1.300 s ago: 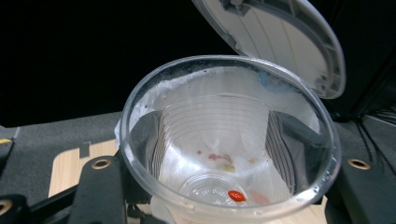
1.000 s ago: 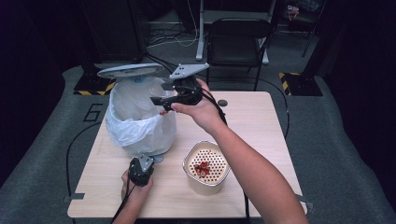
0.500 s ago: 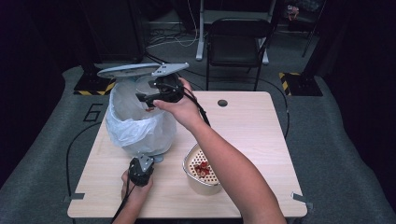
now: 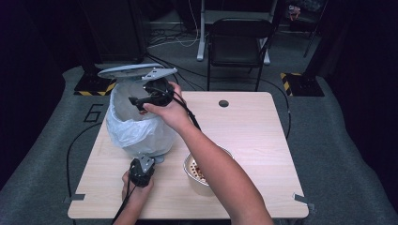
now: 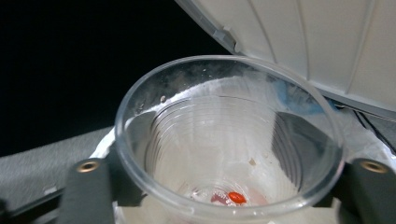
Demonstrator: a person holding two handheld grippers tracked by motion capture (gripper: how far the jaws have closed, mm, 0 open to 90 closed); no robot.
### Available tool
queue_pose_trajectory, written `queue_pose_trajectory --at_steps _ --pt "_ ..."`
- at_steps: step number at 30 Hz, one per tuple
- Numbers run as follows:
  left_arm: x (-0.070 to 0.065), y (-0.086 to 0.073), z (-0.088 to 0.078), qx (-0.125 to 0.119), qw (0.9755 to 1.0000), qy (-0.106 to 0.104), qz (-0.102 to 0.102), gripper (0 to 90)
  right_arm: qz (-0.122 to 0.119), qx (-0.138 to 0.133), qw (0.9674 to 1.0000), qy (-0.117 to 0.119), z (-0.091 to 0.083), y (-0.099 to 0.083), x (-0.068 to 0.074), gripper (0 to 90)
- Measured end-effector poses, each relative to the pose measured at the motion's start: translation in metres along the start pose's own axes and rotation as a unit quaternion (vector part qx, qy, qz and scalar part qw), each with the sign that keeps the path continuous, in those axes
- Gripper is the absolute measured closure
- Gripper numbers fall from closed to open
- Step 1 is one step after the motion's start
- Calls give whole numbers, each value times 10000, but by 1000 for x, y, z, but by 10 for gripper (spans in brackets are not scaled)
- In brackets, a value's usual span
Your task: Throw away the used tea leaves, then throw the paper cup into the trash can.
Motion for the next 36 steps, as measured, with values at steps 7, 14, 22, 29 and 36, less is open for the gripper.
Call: queue_pose_trajectory --at_steps 7,14,22,29,36 --pt "2 1 0 -10 10000 37 44 892 208 202 9996 10 12 -10 6 0" --pt "2 0 0 -5 10000 31 42 892 232 -71 9997 -7 -13 -10 -1 15" --pt "1 1 0 -18 10000 20 36 892 293 -241 9992 -157 -73 -26 -19 145" --pt "2 1 0 -69 10000 67 25 890 228 -300 9984 -431 -110 -52 -41 147" --pt "0 0 1 -71 9998 -63 -153 889 55 -297 9974 -647 -140 -70 -49 152"
Point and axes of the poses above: each handheld gripper's, and its own axes: z roughly forward along the jaws, y roughly out of its top, x roughly to its left, the point moved 8 cm from there along z, roughly forward along the jaws, and after that the axes turned 4 degrees about -z, right-handed, at the moved point
